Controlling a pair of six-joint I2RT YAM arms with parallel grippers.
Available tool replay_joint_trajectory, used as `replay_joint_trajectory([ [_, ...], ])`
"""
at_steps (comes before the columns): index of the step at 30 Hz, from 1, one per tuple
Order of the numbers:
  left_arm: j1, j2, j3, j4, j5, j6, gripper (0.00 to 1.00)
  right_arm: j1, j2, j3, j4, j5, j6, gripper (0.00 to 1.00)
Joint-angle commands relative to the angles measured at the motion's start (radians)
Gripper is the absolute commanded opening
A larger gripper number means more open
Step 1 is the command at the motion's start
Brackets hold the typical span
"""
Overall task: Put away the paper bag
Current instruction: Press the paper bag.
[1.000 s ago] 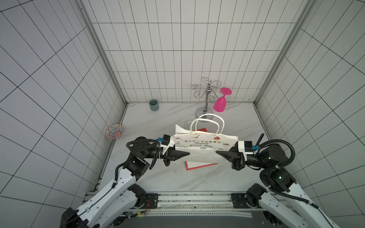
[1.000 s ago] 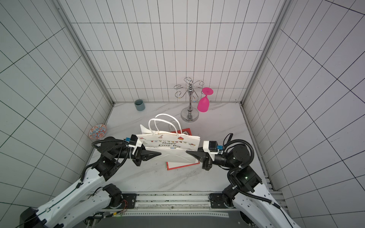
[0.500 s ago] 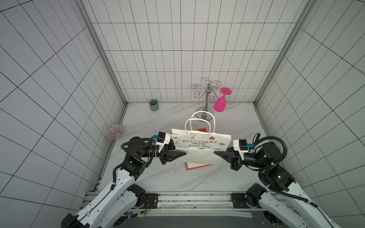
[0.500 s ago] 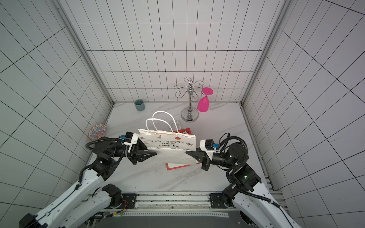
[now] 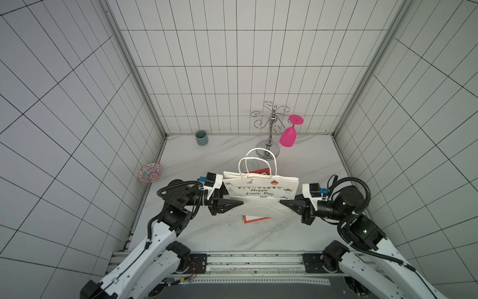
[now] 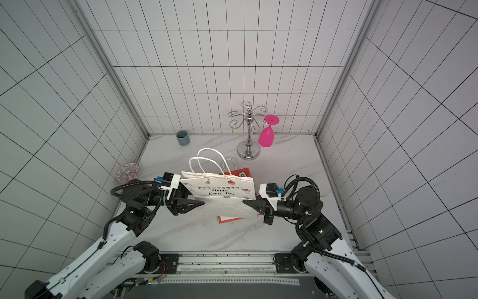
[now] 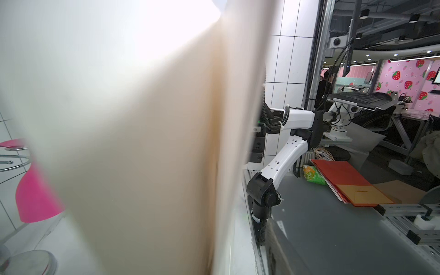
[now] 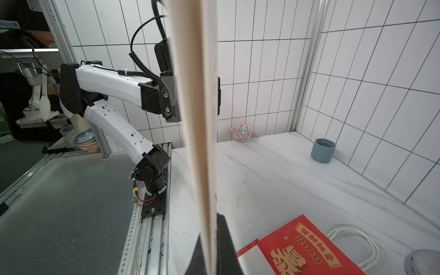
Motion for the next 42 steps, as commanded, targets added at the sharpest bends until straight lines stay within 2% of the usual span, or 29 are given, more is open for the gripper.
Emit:
replay_joint_trajectory([
  [1,0.0,-0.016,0.04,0.028,-0.005,-0.005,0.26,-0.011,-0.01,0.041,-0.063,0.01,-0.034,0.0],
  [3,-0.001,-0.015,0.043,0.029,0.003,-0.004,0.02,-0.011,-0.005,0.047,-0.082,0.008,-0.039,0.0],
  [9,-0.004,-0.032,0.043,0.037,-0.005,-0.005,0.0,-0.011,-0.009,0.046,-0.093,0.007,-0.043,0.0],
  [10,-0.006,-0.037,0.044,0.035,-0.016,-0.007,0.06,-0.011,-0.01,0.046,-0.095,0.007,-0.043,0.0],
  [11,-0.004,-0.041,0.047,0.027,-0.027,-0.007,0.33,-0.011,-0.013,0.045,-0.099,0.007,-0.043,0.0],
  [12,-0.004,-0.045,0.051,0.022,-0.036,-0.007,0.49,-0.012,-0.014,0.044,-0.101,0.007,-0.043,0.0],
  [13,-0.005,-0.05,0.052,0.02,-0.054,-0.009,0.54,-0.011,-0.016,0.042,-0.103,0.009,-0.044,0.0],
  [15,-0.007,-0.061,0.062,0.02,-0.086,-0.018,0.55,-0.012,-0.02,0.035,-0.104,0.01,-0.046,0.0],
  [16,-0.009,-0.069,0.068,0.022,-0.096,-0.019,0.54,-0.011,-0.021,0.032,-0.106,0.012,-0.048,0.0],
  [17,-0.012,-0.075,0.074,0.026,-0.098,-0.019,0.48,-0.011,-0.02,0.03,-0.11,0.013,-0.049,0.0],
  [18,-0.018,-0.083,0.079,0.027,-0.1,-0.016,0.35,-0.012,-0.02,0.027,-0.111,0.013,-0.049,0.0],
  [20,-0.024,-0.088,0.085,0.021,-0.105,-0.008,0.01,-0.011,-0.018,0.029,-0.11,0.01,-0.046,0.0],
  [26,-0.032,-0.091,0.09,0.011,-0.106,0.004,0.0,-0.011,-0.023,0.034,-0.112,0.011,-0.044,0.0],
  [27,-0.033,-0.09,0.091,0.009,-0.113,0.003,0.15,-0.011,-0.024,0.034,-0.114,0.01,-0.044,0.0],
  [28,-0.035,-0.09,0.094,0.0,-0.131,0.004,0.46,-0.012,-0.024,0.034,-0.114,0.011,-0.043,0.0],
  [29,-0.035,-0.092,0.095,-0.007,-0.144,0.006,0.59,-0.011,-0.026,0.035,-0.115,0.01,-0.041,0.0],
  [30,-0.035,-0.095,0.095,-0.01,-0.154,0.009,0.63,-0.011,-0.026,0.035,-0.115,0.01,-0.04,0.0],
  [33,-0.034,-0.104,0.095,-0.023,-0.193,0.019,0.66,-0.011,-0.029,0.034,-0.117,0.017,-0.03,0.0],
  [35,-0.035,-0.114,0.102,-0.071,-0.283,0.044,0.95,-0.011,-0.032,0.03,-0.117,0.034,0.002,0.0],
  [37,-0.035,-0.135,0.109,-0.125,-0.395,0.084,0.97,-0.011,-0.033,0.019,-0.122,0.077,0.063,0.0],
  [39,-0.035,-0.154,0.107,-0.161,-0.546,0.111,0.98,-0.012,-0.027,0.015,-0.162,0.174,0.154,0.0],
  [42,-0.035,-0.172,0.095,-0.227,-0.819,0.125,0.98,-0.011,0.013,0.049,-0.283,0.31,0.283,0.0],
])
